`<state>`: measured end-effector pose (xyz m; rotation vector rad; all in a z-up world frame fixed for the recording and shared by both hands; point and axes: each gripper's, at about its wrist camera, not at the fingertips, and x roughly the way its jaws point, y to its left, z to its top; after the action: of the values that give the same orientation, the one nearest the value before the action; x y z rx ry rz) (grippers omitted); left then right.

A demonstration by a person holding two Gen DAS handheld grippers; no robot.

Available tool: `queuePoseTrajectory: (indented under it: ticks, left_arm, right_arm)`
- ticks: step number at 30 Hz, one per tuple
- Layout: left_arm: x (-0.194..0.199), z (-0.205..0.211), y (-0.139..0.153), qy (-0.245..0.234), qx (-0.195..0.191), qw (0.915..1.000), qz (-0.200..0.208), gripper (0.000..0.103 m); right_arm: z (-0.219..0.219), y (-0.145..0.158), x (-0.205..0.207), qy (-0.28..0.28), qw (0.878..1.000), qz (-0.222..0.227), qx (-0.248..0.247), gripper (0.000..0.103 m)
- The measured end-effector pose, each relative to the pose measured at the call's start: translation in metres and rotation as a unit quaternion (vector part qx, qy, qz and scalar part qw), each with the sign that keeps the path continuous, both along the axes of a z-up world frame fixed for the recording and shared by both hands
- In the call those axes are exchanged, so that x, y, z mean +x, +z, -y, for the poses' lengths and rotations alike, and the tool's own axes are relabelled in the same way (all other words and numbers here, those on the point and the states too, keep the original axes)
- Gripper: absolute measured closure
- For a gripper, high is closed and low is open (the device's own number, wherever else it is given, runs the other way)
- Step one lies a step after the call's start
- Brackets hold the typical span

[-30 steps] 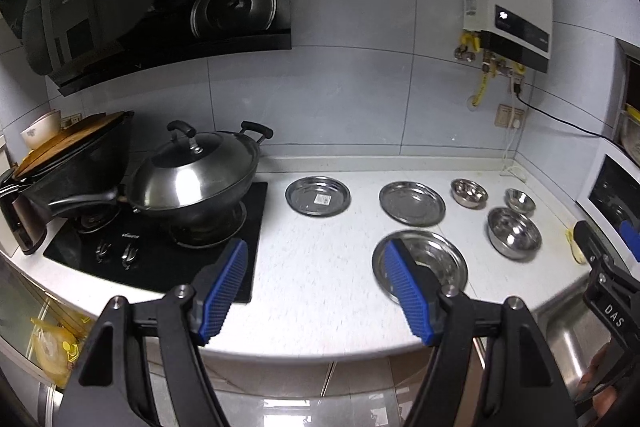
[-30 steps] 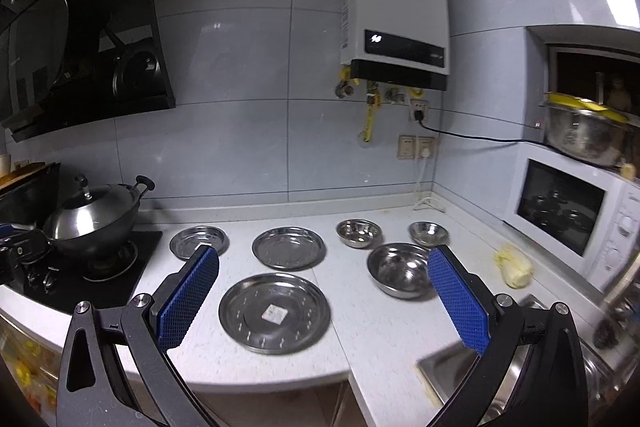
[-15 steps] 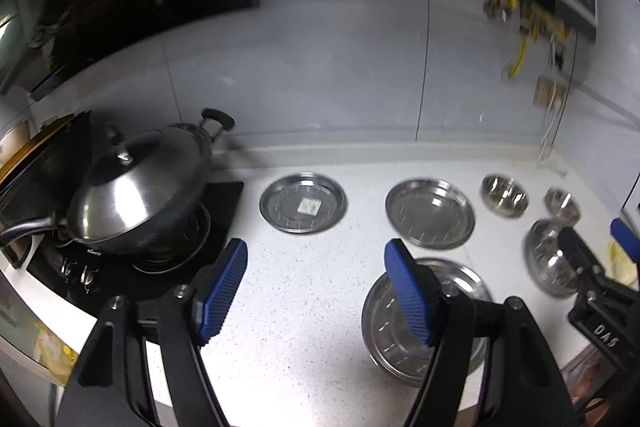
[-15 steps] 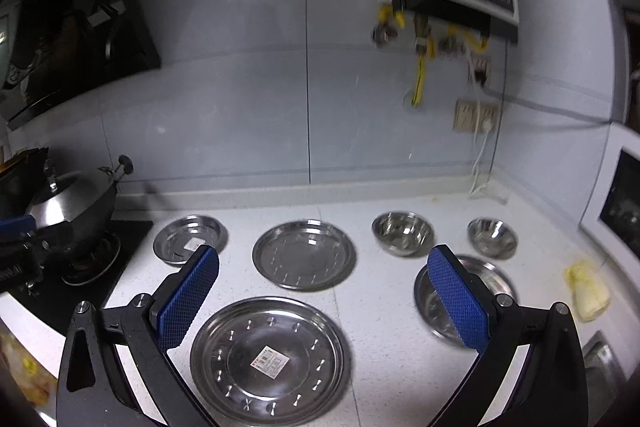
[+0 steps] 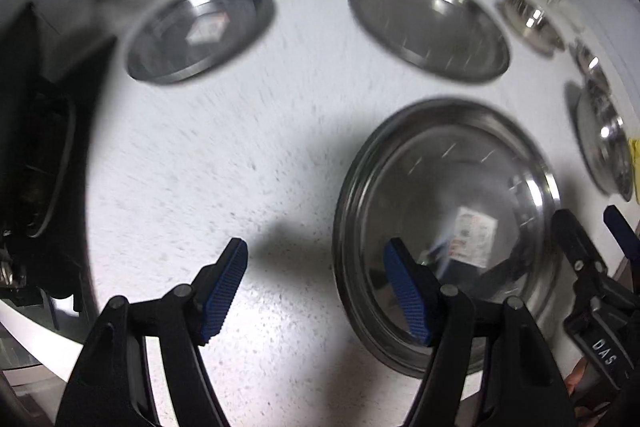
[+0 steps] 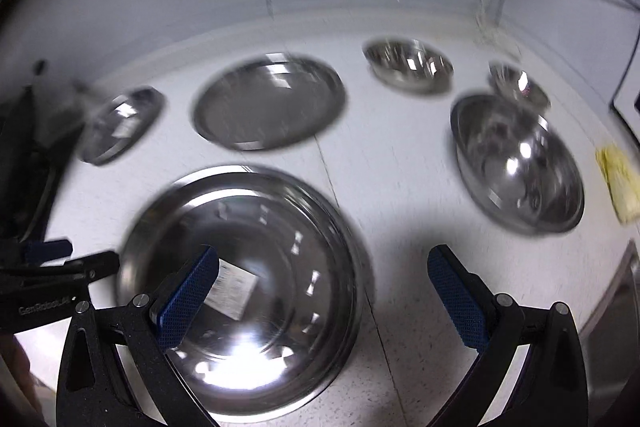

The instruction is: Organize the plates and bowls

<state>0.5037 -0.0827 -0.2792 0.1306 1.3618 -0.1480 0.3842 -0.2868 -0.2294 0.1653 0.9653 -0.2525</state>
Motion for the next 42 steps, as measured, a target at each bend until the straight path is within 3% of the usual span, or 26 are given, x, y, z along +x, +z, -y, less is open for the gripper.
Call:
queuePoseTrajectory:
  ticks: [7,8,9,11,12,18,22,30,35,42]
  left_arm:
    - [0.022,0.01,-0.028,-0.019,-0.002,0.9981,-0.058,0.036]
    - [0.024,0.012,-0.027,-0.023,-0.001,0.9981,-0.057,0.038]
    - [0.026,0.015,-0.025,-0.031,-0.002,0.998,-0.055,0.045]
    - [0.029,0.022,-0.017,-0.046,-0.005,0.9978,-0.047,0.076]
    - [0.031,0.027,-0.015,-0.048,-0.002,0.9977,-0.047,0.084]
    - [0.046,0.02,-0.008,-0.028,-0.013,0.9979,-0.057,0.087]
    - [0.044,0.001,-0.001,-0.017,-0.006,0.9987,-0.048,0.088]
    - [0.05,-0.099,0.037,0.075,-0.005,0.997,-0.02,0.088]
    - [0.042,-0.172,0.049,0.145,0.008,0.9894,-0.007,0.089]
    - [0.003,-0.198,0.026,0.191,0.013,0.9812,-0.025,0.089]
  right_arm:
    - [0.021,-0.027,0.013,-0.054,0.996,-0.06,0.025,0.002]
    - [0.023,-0.032,0.015,-0.055,0.995,-0.07,0.032,0.012]
    - [0.024,-0.034,0.017,-0.056,0.995,-0.078,0.035,0.04]
    - [0.024,-0.04,0.02,-0.056,0.993,-0.101,0.036,0.081]
    - [0.023,-0.038,0.02,-0.055,0.993,-0.097,0.029,0.083]
    - [0.029,-0.038,0.028,-0.036,0.991,-0.121,0.045,0.086]
    - [0.018,-0.029,0.035,-0.007,0.991,-0.13,0.019,0.088]
    - [-0.045,0.007,0.073,0.091,0.99,-0.104,-0.006,0.09]
    - [-0.107,0.016,0.097,0.175,0.98,-0.094,0.002,0.091]
    - [-0.165,-0.007,0.106,0.252,0.96,-0.12,0.003,0.091]
